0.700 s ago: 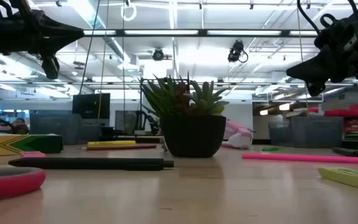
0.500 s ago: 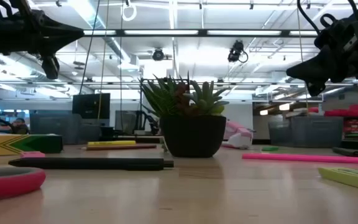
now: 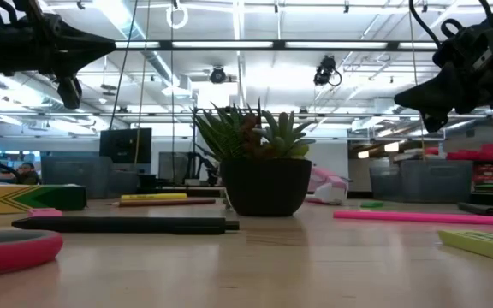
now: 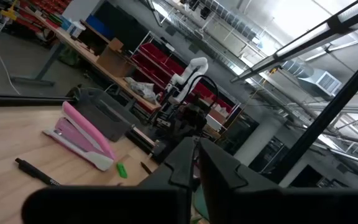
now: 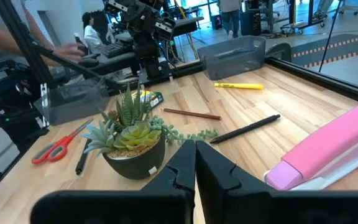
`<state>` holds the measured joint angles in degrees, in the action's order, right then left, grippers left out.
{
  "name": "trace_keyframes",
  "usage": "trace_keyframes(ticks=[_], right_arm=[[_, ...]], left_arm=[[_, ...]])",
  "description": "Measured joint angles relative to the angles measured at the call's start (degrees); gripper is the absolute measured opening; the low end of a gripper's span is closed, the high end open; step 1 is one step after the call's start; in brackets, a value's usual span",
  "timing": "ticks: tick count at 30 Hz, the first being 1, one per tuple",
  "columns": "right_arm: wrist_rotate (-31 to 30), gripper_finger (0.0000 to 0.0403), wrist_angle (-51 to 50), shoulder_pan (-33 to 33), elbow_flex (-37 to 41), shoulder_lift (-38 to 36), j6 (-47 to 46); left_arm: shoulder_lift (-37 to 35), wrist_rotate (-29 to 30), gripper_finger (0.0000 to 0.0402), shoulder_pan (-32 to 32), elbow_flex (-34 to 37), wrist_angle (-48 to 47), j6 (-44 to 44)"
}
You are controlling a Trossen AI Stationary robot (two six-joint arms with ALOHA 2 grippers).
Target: Sort crayons/erasers/pens/pencils in bins
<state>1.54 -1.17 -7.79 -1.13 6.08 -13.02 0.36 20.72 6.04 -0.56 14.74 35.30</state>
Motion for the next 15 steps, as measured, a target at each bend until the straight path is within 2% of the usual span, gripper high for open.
trace_keyframes(ticks=[15], right_arm=[[0.00, 0.0019, 0.01, -0.02, 0.00, -0.01, -0.02]], left_arm=[[0.00, -0.01, 0.0033, 0.00, -0.01, -0.01, 0.01]])
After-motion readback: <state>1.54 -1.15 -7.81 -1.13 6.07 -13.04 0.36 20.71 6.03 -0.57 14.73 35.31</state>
